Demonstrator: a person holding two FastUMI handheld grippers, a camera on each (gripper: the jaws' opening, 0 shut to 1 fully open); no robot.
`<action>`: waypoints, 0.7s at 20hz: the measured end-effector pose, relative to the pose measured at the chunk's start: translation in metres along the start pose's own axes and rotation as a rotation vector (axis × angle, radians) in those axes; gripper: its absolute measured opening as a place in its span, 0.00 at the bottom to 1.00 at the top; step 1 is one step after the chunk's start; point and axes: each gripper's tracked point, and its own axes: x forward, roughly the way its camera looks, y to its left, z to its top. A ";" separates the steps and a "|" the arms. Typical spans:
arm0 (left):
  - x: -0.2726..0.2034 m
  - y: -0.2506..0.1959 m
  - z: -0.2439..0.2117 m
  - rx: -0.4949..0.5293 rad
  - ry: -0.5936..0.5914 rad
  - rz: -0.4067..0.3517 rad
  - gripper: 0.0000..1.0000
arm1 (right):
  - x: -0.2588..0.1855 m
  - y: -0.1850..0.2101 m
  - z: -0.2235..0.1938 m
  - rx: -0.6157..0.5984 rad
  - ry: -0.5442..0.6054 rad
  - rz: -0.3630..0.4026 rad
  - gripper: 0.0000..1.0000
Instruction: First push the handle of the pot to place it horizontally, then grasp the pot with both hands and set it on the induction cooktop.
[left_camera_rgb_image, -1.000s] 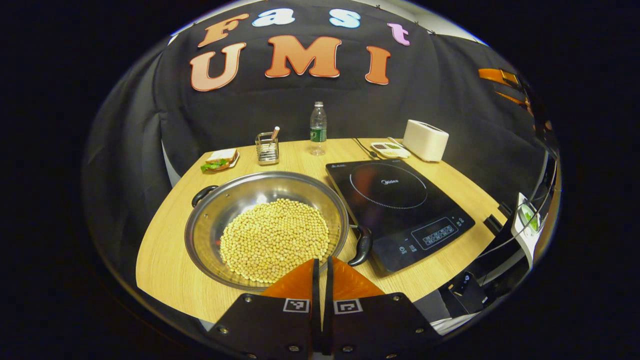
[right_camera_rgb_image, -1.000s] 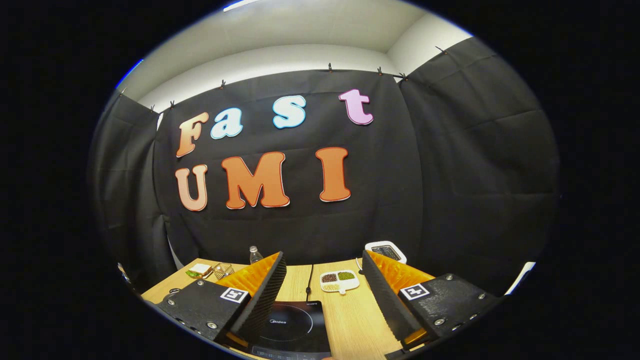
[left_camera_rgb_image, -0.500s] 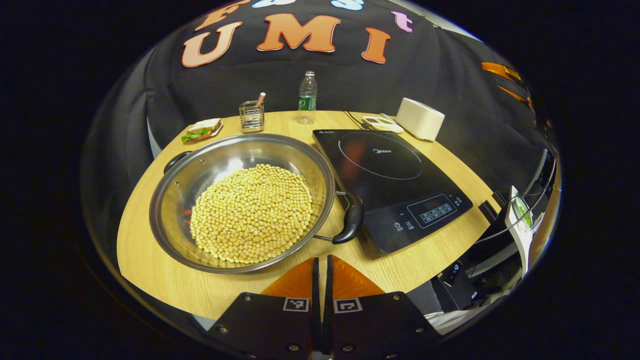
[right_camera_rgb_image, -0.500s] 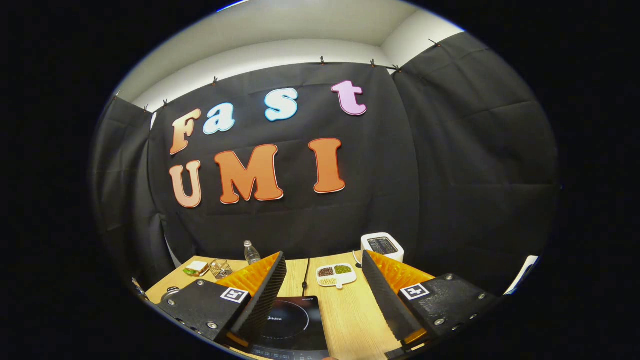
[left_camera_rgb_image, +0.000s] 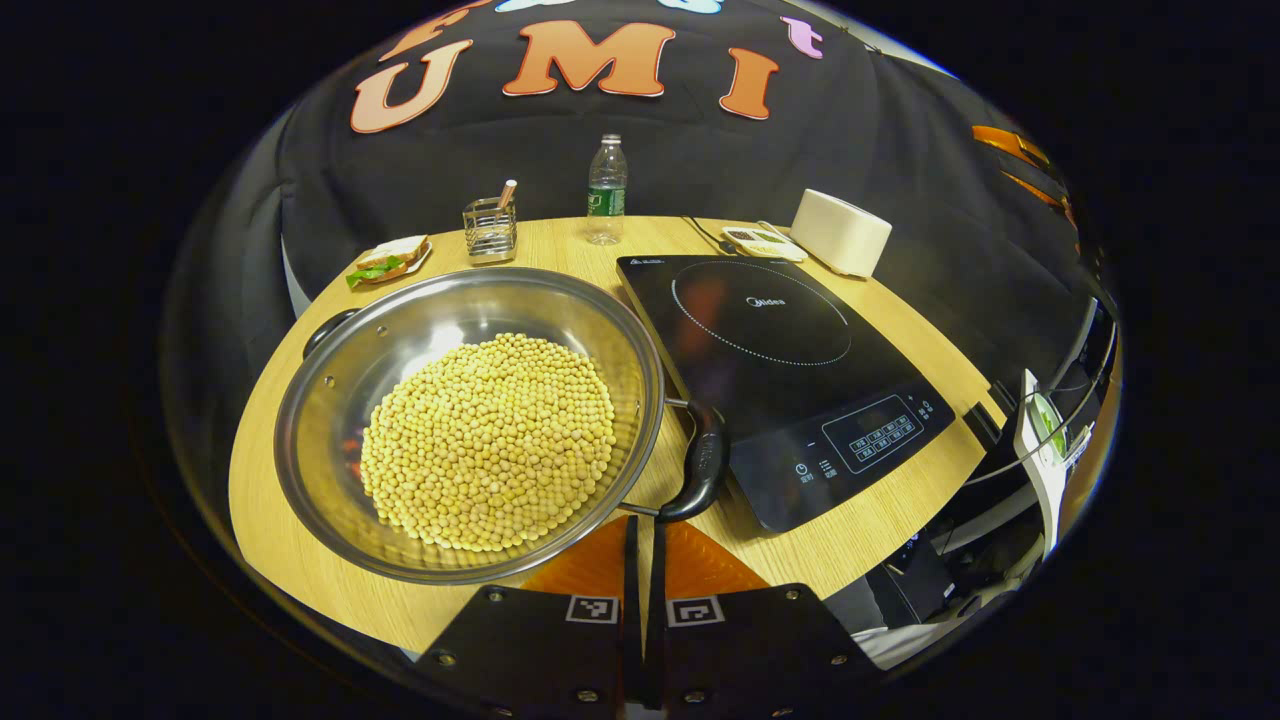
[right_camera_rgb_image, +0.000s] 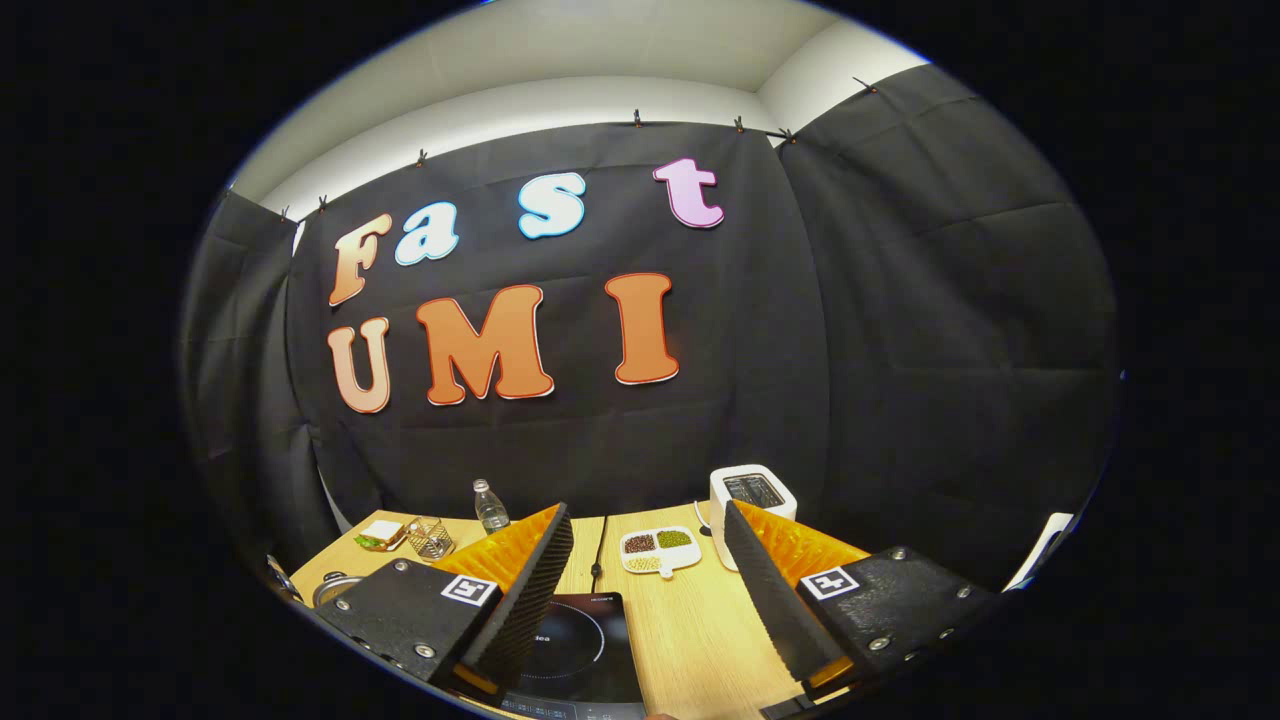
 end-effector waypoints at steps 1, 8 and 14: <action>0.000 -0.001 0.001 -0.001 0.002 -0.004 0.03 | 0.000 -0.001 0.001 0.000 -0.001 -0.002 0.94; 0.009 -0.014 0.008 -0.008 0.010 -0.009 0.02 | 0.001 -0.005 0.000 -0.002 -0.004 -0.006 0.95; 0.019 -0.022 0.021 0.001 0.009 -0.017 0.02 | 0.003 -0.014 0.003 -0.008 -0.007 -0.021 0.94</action>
